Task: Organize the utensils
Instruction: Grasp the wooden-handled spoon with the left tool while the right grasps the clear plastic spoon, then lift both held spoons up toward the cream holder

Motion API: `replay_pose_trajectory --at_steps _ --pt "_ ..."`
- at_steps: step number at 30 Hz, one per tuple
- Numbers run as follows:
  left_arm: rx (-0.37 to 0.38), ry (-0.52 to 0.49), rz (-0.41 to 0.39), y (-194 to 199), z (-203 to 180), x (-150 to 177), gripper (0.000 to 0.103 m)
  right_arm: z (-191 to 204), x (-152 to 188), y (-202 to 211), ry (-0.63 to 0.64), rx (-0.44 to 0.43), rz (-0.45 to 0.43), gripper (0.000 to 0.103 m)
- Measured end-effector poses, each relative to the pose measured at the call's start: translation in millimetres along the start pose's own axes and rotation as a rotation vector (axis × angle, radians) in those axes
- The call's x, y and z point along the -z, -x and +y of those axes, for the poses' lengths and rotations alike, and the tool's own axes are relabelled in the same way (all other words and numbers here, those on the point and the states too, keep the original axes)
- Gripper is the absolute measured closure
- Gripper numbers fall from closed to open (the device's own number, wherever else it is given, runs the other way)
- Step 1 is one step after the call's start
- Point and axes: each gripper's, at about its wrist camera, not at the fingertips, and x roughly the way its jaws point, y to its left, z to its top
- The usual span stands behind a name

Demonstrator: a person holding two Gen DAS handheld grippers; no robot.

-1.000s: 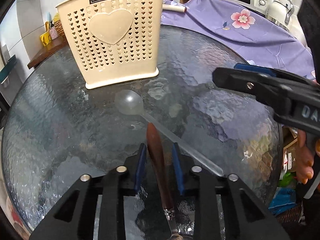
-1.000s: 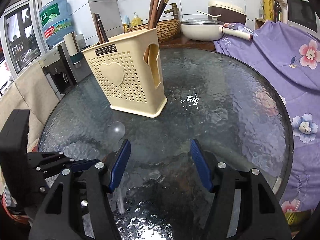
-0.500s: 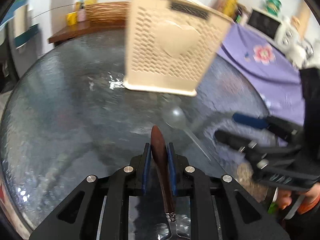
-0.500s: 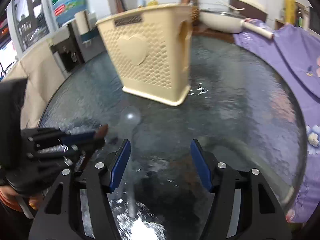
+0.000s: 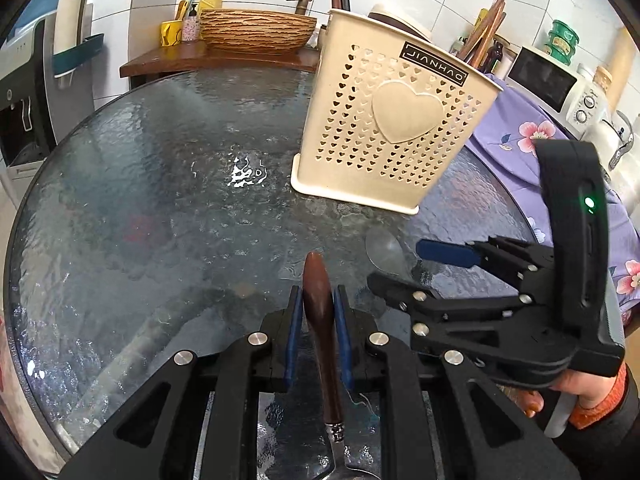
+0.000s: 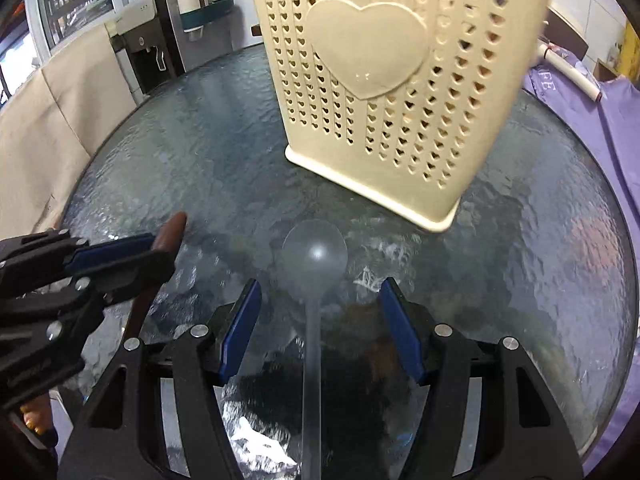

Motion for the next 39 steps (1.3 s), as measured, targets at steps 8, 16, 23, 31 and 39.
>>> replay_pose_trajectory --at_steps 8,16,23,31,39 --pt "0.004 0.004 0.007 -2.1 6.3 1.0 0.087 8.2 -12.0 -7.6 0.033 0.014 -0.017 0.06" --pt "0.004 0.006 0.008 -2.5 7.2 3.3 0.087 8.0 -10.3 -6.9 0.032 0.001 -0.028 0.066" --pt "0.002 0.001 0.001 -0.3 4.3 4.2 0.087 -13.7 -5.6 35.8 -0.036 -0.041 -0.135 0.066" --pt "0.0 -0.003 -0.018 8.9 -0.2 4.3 0.088 -34.3 -3.2 103.6 -0.113 -0.084 -0.278 0.066" --pt "0.004 -0.016 -0.057 27.0 -8.4 1.8 0.088 -41.3 10.4 147.0 -0.117 -0.08 -0.319 0.066"
